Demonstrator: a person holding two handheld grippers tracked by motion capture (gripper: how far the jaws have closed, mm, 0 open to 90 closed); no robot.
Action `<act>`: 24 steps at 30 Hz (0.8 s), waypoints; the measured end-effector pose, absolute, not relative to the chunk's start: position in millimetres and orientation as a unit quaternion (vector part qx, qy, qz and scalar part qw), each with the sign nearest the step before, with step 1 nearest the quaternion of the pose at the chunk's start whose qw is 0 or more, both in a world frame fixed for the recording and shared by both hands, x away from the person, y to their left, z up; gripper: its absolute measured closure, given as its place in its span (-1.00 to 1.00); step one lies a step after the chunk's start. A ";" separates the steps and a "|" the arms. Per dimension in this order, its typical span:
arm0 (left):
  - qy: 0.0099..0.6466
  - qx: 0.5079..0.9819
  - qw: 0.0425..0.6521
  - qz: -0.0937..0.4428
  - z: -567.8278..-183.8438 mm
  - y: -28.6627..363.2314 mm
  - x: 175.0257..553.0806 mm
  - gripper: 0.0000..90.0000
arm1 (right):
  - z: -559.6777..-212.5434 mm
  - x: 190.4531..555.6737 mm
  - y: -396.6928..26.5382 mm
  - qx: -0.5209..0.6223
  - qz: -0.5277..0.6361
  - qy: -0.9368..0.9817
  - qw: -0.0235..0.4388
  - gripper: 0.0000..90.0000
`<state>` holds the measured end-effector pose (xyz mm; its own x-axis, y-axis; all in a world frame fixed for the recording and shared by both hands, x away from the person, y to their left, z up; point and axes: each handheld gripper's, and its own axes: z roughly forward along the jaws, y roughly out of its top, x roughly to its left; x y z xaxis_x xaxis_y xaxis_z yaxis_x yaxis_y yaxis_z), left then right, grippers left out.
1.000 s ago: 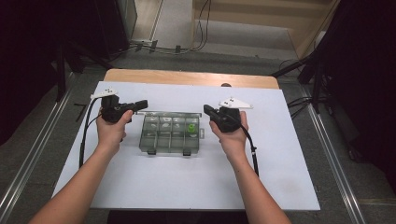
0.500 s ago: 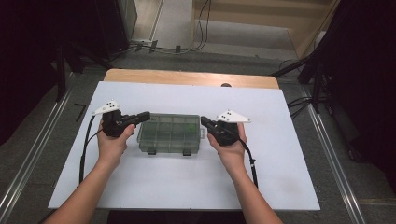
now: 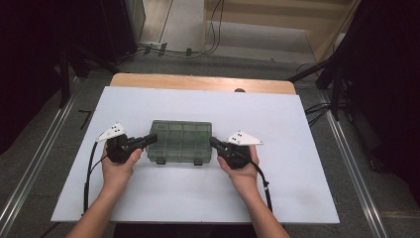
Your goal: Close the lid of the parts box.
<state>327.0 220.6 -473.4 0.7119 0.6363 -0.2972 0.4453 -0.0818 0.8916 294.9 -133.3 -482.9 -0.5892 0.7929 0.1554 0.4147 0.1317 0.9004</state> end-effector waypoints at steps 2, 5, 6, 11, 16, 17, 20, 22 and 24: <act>0.371 0.731 0.566 0.086 -475.7 220.2 323.6 0.97 | -482.5 292.4 -132.7 0.414 0.516 0.728 0.182 0.93; 0.366 0.738 0.560 0.091 -477.8 218.6 320.3 0.97 | -484.4 289.6 -131.8 0.410 0.516 0.729 0.185 0.93; 0.367 0.738 0.559 0.093 -478.4 218.7 318.8 0.97 | -485.5 288.4 -131.5 0.411 0.517 0.729 0.182 0.93; 0.365 0.742 0.553 0.101 -482.3 219.4 313.1 0.97 | -488.5 286.7 -130.2 0.408 0.513 0.734 0.181 0.94; 0.371 0.739 0.554 0.098 -484.4 220.9 310.5 0.97 | -493.4 283.6 -128.7 0.407 0.510 0.736 0.178 0.94; 0.370 0.739 0.555 0.098 -484.7 221.4 310.3 0.97 | -494.0 282.3 -128.0 0.409 0.509 0.737 0.175 0.94; 0.373 0.737 0.556 0.097 -486.3 222.7 310.3 0.97 | -495.3 280.9 -126.5 0.407 0.508 0.738 0.177 0.94; 0.375 0.737 0.555 0.095 -486.6 223.0 309.3 0.97 | -496.3 281.0 -126.5 0.407 0.508 0.739 0.177 0.94; 0.374 0.738 0.554 0.097 -487.2 222.9 308.6 0.97 | -496.7 280.2 -125.6 0.410 0.506 0.739 0.174 0.94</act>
<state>308.6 222.9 -487.2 0.7020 0.6588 -0.2706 0.4440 -0.1077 0.8895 280.2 -125.6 -496.7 -0.6032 0.7818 0.1580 0.4294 0.1514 0.8903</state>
